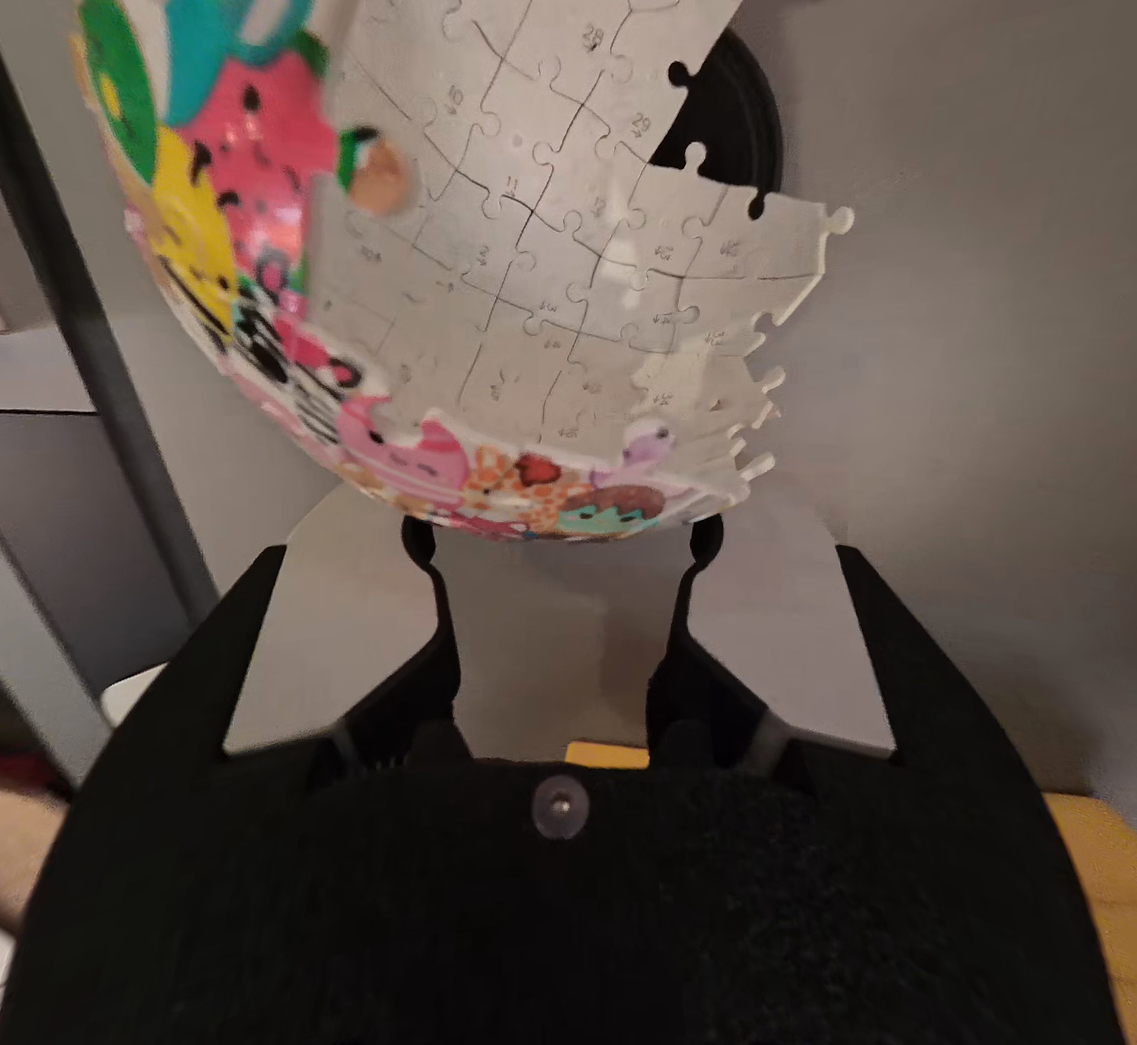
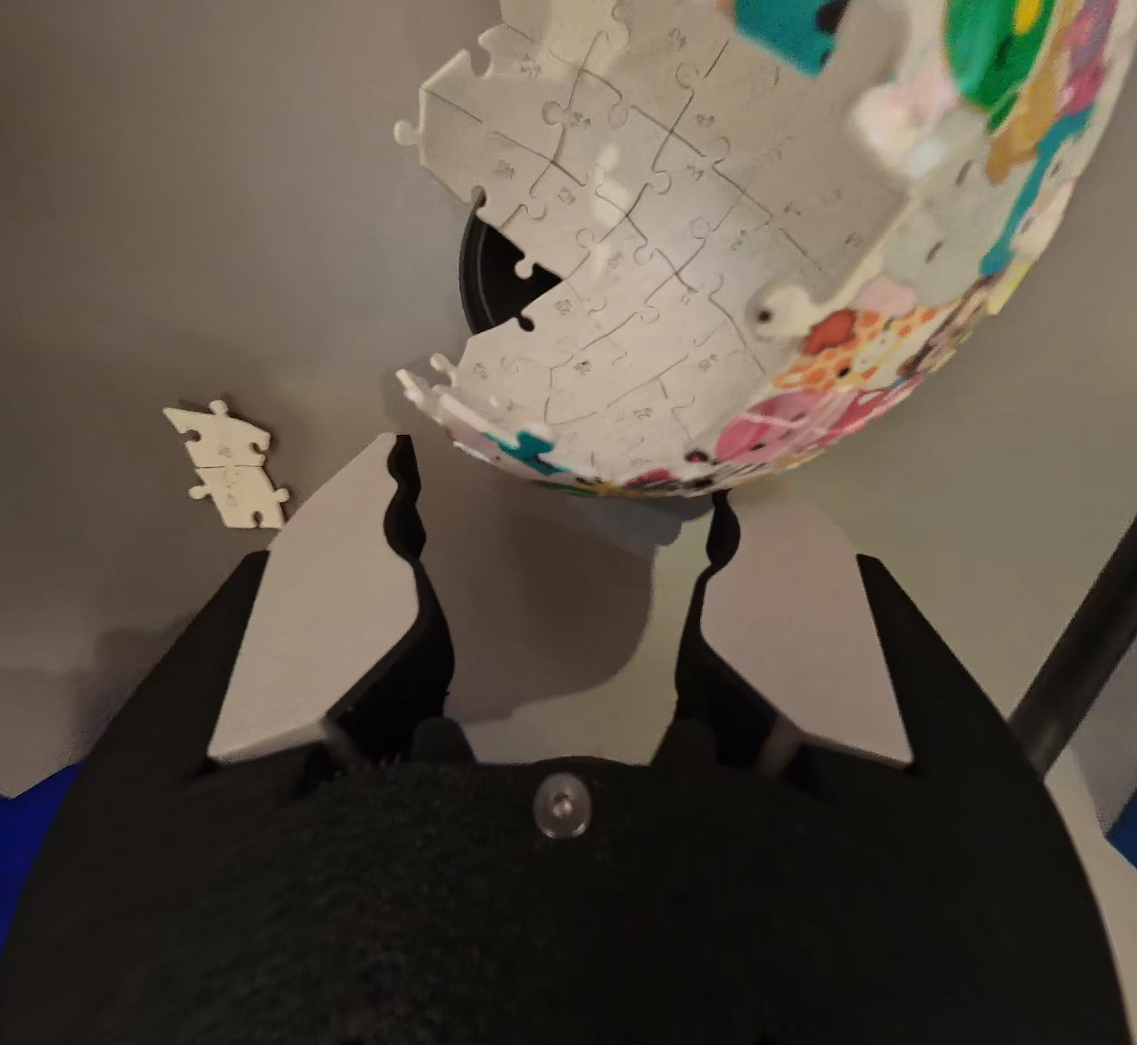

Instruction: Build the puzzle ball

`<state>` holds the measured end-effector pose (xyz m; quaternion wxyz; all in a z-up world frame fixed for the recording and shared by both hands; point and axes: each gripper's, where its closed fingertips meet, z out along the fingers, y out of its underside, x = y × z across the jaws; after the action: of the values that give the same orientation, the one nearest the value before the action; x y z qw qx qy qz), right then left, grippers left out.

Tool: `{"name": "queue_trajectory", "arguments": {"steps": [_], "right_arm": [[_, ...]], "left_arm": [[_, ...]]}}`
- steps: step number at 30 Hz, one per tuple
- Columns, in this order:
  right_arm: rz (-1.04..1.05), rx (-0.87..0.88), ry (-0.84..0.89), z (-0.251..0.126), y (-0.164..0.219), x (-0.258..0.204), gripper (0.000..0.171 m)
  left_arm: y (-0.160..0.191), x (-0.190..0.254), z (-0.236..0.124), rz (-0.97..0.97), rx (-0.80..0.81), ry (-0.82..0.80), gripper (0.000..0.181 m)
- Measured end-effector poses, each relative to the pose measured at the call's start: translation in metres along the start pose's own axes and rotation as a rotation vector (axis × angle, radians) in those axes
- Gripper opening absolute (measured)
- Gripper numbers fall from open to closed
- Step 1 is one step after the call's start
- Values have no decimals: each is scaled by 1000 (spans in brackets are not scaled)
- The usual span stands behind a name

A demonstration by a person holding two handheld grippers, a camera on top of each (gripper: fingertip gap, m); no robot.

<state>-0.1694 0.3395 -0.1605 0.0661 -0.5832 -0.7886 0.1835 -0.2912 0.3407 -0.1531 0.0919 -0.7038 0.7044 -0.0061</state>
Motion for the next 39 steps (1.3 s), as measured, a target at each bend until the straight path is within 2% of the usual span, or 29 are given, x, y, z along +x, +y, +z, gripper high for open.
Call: {"name": "queue_trajectory", "arguments": {"steps": [10, 18, 23, 25, 27, 30, 31, 32, 33, 35, 36, 38, 39], "right_arm": [[-34, 52, 168, 6, 2, 5, 90], [32, 107, 185, 7, 5, -2, 90], [118, 42, 203, -7, 31, -11, 89], [181, 62, 243, -29, 33, -27, 81], [228, 95, 302, -47, 25, -57, 82], [439, 107, 375, -45, 20, -109, 78], [533, 138, 388, -40, 17, -125, 69], [637, 199, 400, -35, 13, -137, 60], [728, 277, 402, -28, 10, -147, 59], [865, 350, 444, -9, 20, -156, 50], [886, 368, 448, 2, 25, -161, 52], [908, 354, 461, 23, 33, -173, 38], [916, 343, 483, 29, 34, -175, 36]], "left_arm": [[0, -6, 2, 42, -44, -152, 85], [1, -4, 0, 0, -34, -170, 82], [28, 1, -19, -115, -44, -171, 83], [37, 15, -40, -240, 17, -161, 83], [29, 42, -68, -368, 164, -148, 83], [-13, 103, -99, -567, 482, -81, 74], [-30, 126, -103, -620, 577, -28, 74], [-45, 148, -104, -650, 651, 23, 75], [-57, 166, -102, -678, 713, 57, 75], [-77, 193, -94, -735, 816, 113, 72], [-86, 203, -89, -761, 865, 139, 68], [-95, 215, -73, -811, 910, 140, 62], [-96, 219, -65, -834, 908, 137, 62]]}}
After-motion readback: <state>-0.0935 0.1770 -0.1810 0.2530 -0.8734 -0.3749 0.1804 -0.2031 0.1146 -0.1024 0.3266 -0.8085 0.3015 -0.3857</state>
